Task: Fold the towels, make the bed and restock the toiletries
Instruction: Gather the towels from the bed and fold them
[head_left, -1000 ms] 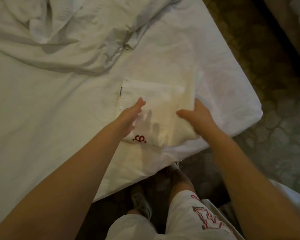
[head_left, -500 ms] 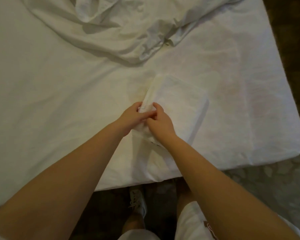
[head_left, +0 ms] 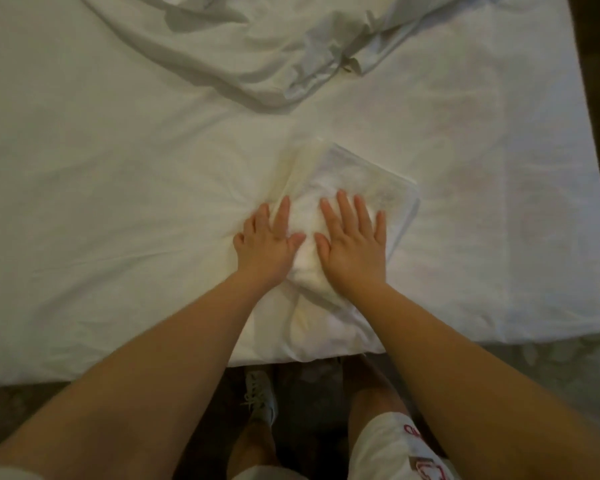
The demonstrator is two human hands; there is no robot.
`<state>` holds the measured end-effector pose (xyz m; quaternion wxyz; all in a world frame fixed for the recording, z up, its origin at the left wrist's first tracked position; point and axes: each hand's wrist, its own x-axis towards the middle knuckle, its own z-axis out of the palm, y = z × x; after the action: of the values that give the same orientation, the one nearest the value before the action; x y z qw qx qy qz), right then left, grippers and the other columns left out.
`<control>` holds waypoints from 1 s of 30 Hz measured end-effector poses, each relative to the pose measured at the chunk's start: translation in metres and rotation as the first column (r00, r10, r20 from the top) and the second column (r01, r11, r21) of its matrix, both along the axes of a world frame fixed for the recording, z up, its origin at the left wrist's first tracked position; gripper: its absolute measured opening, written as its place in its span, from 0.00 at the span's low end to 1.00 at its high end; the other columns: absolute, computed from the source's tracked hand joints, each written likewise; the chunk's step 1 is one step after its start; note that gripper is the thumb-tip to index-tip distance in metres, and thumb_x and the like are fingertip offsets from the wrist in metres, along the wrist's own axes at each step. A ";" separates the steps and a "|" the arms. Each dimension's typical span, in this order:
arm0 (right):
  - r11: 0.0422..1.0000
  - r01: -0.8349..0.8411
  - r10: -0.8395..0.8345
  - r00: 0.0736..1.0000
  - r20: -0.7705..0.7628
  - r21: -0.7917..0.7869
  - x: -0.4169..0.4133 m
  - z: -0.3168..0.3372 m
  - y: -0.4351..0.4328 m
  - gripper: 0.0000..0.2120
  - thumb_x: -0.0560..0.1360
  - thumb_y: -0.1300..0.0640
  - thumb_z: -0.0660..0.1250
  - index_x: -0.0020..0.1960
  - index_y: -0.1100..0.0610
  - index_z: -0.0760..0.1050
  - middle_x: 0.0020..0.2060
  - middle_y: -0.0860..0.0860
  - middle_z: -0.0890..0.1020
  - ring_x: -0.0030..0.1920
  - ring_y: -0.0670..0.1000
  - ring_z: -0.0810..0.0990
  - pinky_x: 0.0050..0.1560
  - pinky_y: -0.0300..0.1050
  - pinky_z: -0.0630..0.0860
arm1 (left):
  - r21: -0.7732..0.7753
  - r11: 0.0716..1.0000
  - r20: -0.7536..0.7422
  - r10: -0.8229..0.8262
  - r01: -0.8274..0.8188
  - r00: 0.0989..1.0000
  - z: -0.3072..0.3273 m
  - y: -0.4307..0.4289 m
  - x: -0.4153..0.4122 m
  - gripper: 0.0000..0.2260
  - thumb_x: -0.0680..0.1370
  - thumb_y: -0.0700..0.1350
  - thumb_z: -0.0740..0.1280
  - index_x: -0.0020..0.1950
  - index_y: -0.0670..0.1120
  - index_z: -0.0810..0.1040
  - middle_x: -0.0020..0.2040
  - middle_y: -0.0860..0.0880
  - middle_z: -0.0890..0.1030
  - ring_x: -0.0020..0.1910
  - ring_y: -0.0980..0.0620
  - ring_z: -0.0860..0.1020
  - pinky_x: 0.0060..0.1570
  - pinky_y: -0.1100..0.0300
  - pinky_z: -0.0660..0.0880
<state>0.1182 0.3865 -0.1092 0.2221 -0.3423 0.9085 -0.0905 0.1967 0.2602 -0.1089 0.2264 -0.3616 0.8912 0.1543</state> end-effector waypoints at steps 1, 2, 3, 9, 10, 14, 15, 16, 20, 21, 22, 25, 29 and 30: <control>1.000 0.012 -0.012 1.000 0.020 -0.020 -0.004 0.004 0.001 0.28 0.81 0.44 0.50 0.78 0.44 0.44 0.78 0.47 0.44 0.77 0.51 0.41 0.72 0.52 0.32 | 0.039 0.999 -0.023 0.028 -0.027 0.999 0.005 -0.007 -0.005 0.34 0.78 0.61 0.58 0.78 0.54 0.44 0.76 0.43 0.55 0.72 0.41 0.59 0.67 0.46 0.60; 0.997 0.065 -0.064 0.997 0.037 -0.042 -0.006 0.011 0.005 0.28 0.81 0.44 0.52 0.78 0.44 0.46 0.78 0.48 0.44 0.77 0.51 0.42 0.72 0.51 0.34 | 0.126 0.989 -0.063 0.089 -0.081 0.994 0.012 -0.015 -0.010 0.36 0.78 0.60 0.60 0.78 0.52 0.44 0.75 0.41 0.58 0.71 0.40 0.61 0.67 0.48 0.61; 0.983 0.171 -0.169 0.985 0.039 -0.063 -0.008 0.015 0.012 0.28 0.80 0.44 0.54 0.77 0.43 0.48 0.78 0.49 0.45 0.77 0.52 0.44 0.73 0.51 0.37 | 0.238 0.962 -0.107 0.161 -0.132 0.981 0.018 -0.022 -0.016 0.36 0.78 0.58 0.62 0.78 0.51 0.45 0.74 0.40 0.60 0.70 0.40 0.63 0.66 0.49 0.61; 0.612 0.785 -0.598 0.540 0.592 -0.099 -0.025 0.035 0.048 0.39 0.75 0.49 0.68 0.77 0.44 0.48 0.73 0.56 0.62 0.70 0.57 0.65 0.65 0.48 0.65 | 0.550 0.784 -0.108 0.408 -0.287 0.906 0.049 -0.020 -0.060 0.37 0.76 0.53 0.68 0.78 0.50 0.49 0.74 0.45 0.63 0.70 0.43 0.66 0.60 0.58 0.64; 0.570 0.816 -0.563 0.476 0.675 -0.100 -0.037 0.041 0.049 0.40 0.74 0.52 0.69 0.77 0.44 0.47 0.70 0.56 0.67 0.67 0.58 0.70 0.61 0.47 0.69 | 0.557 0.787 -0.137 0.402 -0.266 0.905 0.055 -0.017 -0.067 0.37 0.76 0.53 0.69 0.78 0.49 0.51 0.74 0.46 0.64 0.70 0.44 0.66 0.59 0.59 0.63; 0.473 0.866 -0.537 0.431 0.725 -0.164 -0.113 0.083 0.066 0.40 0.73 0.58 0.69 0.76 0.41 0.49 0.54 0.55 0.77 0.54 0.57 0.77 0.55 0.50 0.74 | 0.614 0.772 -0.266 0.394 -0.160 0.880 0.085 0.001 -0.111 0.38 0.74 0.54 0.69 0.78 0.54 0.49 0.75 0.49 0.62 0.70 0.47 0.66 0.60 0.62 0.62; 0.427 0.884 -0.535 0.416 0.735 -0.190 -0.137 0.095 0.073 0.41 0.74 0.58 0.69 0.76 0.42 0.48 0.52 0.53 0.76 0.52 0.55 0.76 0.55 0.50 0.74 | 0.642 0.755 -0.295 0.408 -0.138 0.864 0.094 0.008 -0.130 0.40 0.72 0.56 0.68 0.77 0.56 0.49 0.74 0.50 0.62 0.70 0.49 0.66 0.61 0.62 0.62; 0.387 0.896 -0.537 0.410 0.738 -0.217 -0.161 0.105 0.079 0.42 0.73 0.59 0.69 0.77 0.44 0.47 0.51 0.52 0.76 0.51 0.55 0.76 0.55 0.49 0.73 | 0.659 0.744 -0.326 0.414 -0.110 0.850 0.102 0.014 -0.150 0.40 0.70 0.57 0.66 0.77 0.57 0.48 0.73 0.51 0.63 0.68 0.51 0.67 0.62 0.62 0.63; 0.410 0.856 -0.571 0.510 0.643 -0.315 -0.258 0.116 0.096 0.38 0.75 0.55 0.68 0.77 0.48 0.49 0.58 0.53 0.74 0.53 0.50 0.72 0.53 0.44 0.68 | 0.683 0.730 -0.413 0.412 -0.023 0.812 0.108 0.035 -0.228 0.36 0.76 0.54 0.68 0.76 0.62 0.49 0.73 0.56 0.62 0.66 0.54 0.67 0.65 0.58 0.65; 0.445 0.835 -0.571 0.543 0.616 -0.324 -0.276 0.113 0.097 0.37 0.76 0.54 0.67 0.77 0.48 0.49 0.61 0.53 0.73 0.55 0.51 0.72 0.54 0.44 0.68 | 0.688 0.725 -0.411 0.416 -0.024 0.811 0.100 0.039 -0.242 0.35 0.76 0.53 0.68 0.76 0.62 0.49 0.74 0.55 0.62 0.66 0.54 0.67 0.66 0.55 0.67; 0.489 0.809 -0.572 0.579 0.580 -0.325 -0.290 0.105 0.097 0.35 0.77 0.54 0.66 0.77 0.48 0.50 0.65 0.53 0.71 0.58 0.52 0.72 0.56 0.46 0.68 | 0.699 0.714 -0.379 0.422 -0.044 0.824 0.089 0.043 -0.252 0.35 0.76 0.52 0.68 0.76 0.62 0.49 0.74 0.54 0.63 0.66 0.52 0.68 0.65 0.52 0.69; 0.795 0.586 -0.510 0.785 0.352 -0.155 -0.301 0.072 0.101 0.32 0.78 0.49 0.63 0.77 0.46 0.51 0.74 0.53 0.59 0.70 0.58 0.64 0.66 0.52 0.64 | 0.714 0.682 -0.159 0.380 -0.160 0.911 0.052 0.057 -0.259 0.36 0.76 0.46 0.69 0.77 0.60 0.51 0.68 0.43 0.70 0.61 0.39 0.75 0.54 0.48 0.77; 0.905 0.376 -0.410 0.895 0.175 0.197 -0.265 0.036 0.112 0.28 0.80 0.41 0.52 0.77 0.41 0.46 0.78 0.47 0.45 0.76 0.58 0.49 0.72 0.61 0.50 | 0.559 0.828 -0.188 0.176 -0.042 0.966 0.033 0.069 -0.256 0.41 0.74 0.47 0.71 0.78 0.52 0.49 0.68 0.38 0.69 0.63 0.39 0.71 0.61 0.49 0.72; 0.903 0.388 -0.411 0.904 0.114 0.183 -0.257 0.035 0.111 0.28 0.81 0.41 0.50 0.77 0.42 0.44 0.78 0.47 0.44 0.77 0.56 0.46 0.73 0.61 0.47 | 0.540 0.841 -0.209 0.161 -0.024 0.965 0.032 0.069 -0.256 0.42 0.73 0.46 0.71 0.78 0.51 0.47 0.67 0.39 0.69 0.64 0.40 0.71 0.60 0.51 0.71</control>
<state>-0.1388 0.4979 -0.0744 0.2922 -0.1221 0.9444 -0.0884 -0.0596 0.3291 -0.0772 0.1978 -0.3054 0.8156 0.4498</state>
